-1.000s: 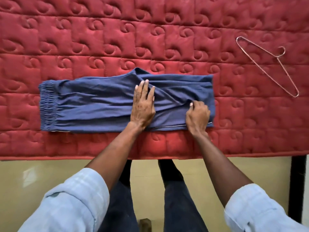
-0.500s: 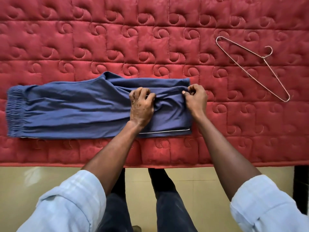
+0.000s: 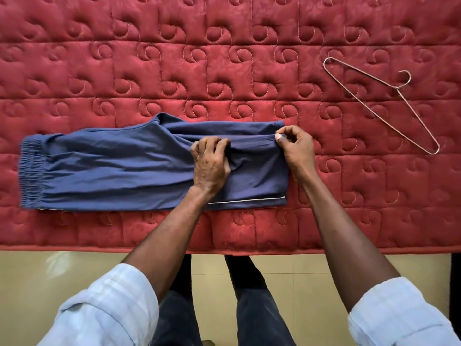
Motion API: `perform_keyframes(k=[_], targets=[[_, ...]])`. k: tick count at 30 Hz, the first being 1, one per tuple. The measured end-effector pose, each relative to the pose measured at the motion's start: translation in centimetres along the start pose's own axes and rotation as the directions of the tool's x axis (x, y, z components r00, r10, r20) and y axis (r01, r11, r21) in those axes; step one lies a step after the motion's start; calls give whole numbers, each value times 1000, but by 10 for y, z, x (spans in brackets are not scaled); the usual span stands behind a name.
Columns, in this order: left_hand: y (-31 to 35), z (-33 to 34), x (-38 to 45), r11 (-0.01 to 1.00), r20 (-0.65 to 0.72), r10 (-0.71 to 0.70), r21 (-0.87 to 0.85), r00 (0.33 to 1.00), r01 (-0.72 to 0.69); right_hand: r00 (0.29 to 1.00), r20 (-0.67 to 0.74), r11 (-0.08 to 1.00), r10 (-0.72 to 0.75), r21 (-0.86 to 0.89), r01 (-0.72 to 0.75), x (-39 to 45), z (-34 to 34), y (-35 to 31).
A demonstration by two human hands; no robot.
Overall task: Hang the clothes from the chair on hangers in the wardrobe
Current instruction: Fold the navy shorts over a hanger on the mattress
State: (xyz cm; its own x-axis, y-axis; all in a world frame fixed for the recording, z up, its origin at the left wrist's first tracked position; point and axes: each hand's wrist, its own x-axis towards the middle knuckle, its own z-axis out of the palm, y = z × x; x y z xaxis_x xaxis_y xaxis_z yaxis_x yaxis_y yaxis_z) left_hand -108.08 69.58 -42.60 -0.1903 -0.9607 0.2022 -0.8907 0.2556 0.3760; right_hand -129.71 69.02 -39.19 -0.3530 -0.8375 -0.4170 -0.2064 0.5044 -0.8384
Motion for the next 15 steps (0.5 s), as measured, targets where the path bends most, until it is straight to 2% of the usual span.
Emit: perform_keyframes(k=[4, 9, 13, 15], targets=[[-8, -2, 19, 994, 18, -77, 74, 997, 75, 997, -48, 991, -67, -118, 61, 6, -2, 0], [-15, -4, 40, 994, 30, -22, 110, 999, 19, 984, -159, 988, -87, -141, 64, 6, 9, -7], [-18, -4, 46, 991, -63, -24, 129, 998, 32, 967, -240, 970, -84, -242, 24, 9, 16, -12], [-19, -3, 47, 987, -64, -30, 155, 997, 40, 965, -251, 952, -79, -305, -1, 14, 17, -11]])
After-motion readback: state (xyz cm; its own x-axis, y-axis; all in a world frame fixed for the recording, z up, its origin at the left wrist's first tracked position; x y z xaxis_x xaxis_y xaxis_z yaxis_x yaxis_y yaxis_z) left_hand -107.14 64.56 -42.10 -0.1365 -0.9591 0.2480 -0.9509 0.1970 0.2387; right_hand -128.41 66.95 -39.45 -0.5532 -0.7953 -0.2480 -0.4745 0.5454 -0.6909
